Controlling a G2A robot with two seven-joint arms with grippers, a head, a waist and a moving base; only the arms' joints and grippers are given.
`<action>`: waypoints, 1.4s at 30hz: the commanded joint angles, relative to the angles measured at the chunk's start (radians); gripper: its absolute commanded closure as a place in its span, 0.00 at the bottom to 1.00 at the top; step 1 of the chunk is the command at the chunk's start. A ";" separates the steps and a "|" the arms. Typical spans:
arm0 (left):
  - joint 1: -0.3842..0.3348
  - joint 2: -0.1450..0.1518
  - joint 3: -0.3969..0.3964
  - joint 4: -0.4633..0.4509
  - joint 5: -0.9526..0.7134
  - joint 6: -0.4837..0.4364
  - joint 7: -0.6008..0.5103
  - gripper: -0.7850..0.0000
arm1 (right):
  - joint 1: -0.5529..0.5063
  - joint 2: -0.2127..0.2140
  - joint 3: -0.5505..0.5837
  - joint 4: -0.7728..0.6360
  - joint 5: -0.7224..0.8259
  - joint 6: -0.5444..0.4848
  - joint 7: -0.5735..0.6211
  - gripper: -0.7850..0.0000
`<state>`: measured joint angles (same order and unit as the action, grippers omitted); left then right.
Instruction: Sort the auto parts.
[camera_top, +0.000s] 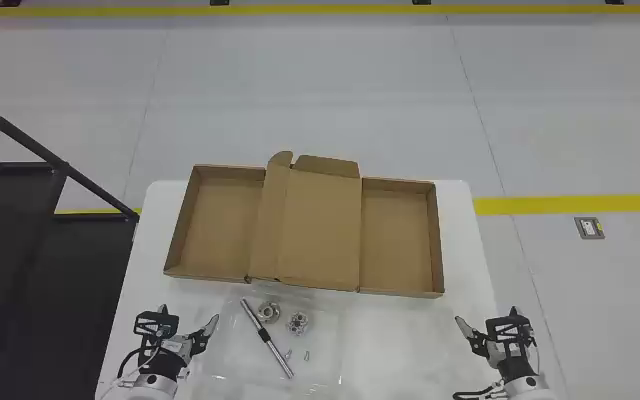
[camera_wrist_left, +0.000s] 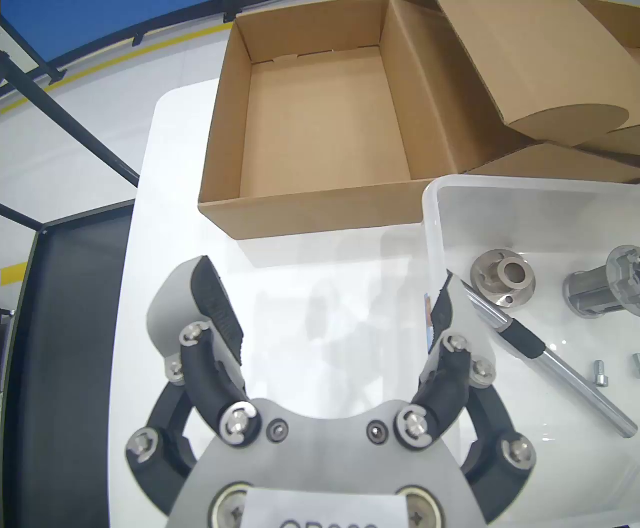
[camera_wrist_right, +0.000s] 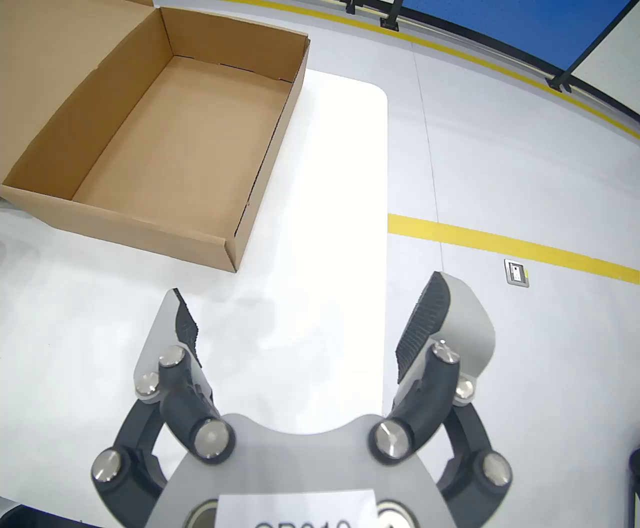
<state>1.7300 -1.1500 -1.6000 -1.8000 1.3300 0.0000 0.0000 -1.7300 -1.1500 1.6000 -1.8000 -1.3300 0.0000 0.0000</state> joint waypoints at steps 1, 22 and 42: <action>0.000 0.000 0.000 0.000 0.000 0.000 0.000 0.00 | 0.000 0.000 0.000 0.000 0.000 0.000 0.000 0.00; 0.000 0.000 0.000 0.000 0.000 0.000 0.000 0.00 | 0.000 0.000 0.000 0.000 0.000 0.000 0.000 0.00; 0.094 0.015 -0.162 0.006 -0.120 -0.411 0.420 0.00 | 0.008 0.018 -0.192 -0.302 -0.386 -0.409 -0.049 0.00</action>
<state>1.8187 -1.1374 -1.7462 -1.8023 1.2219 -0.3514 0.3857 -1.7331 -1.1325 1.4254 -2.0873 -1.7182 -0.3662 -0.0621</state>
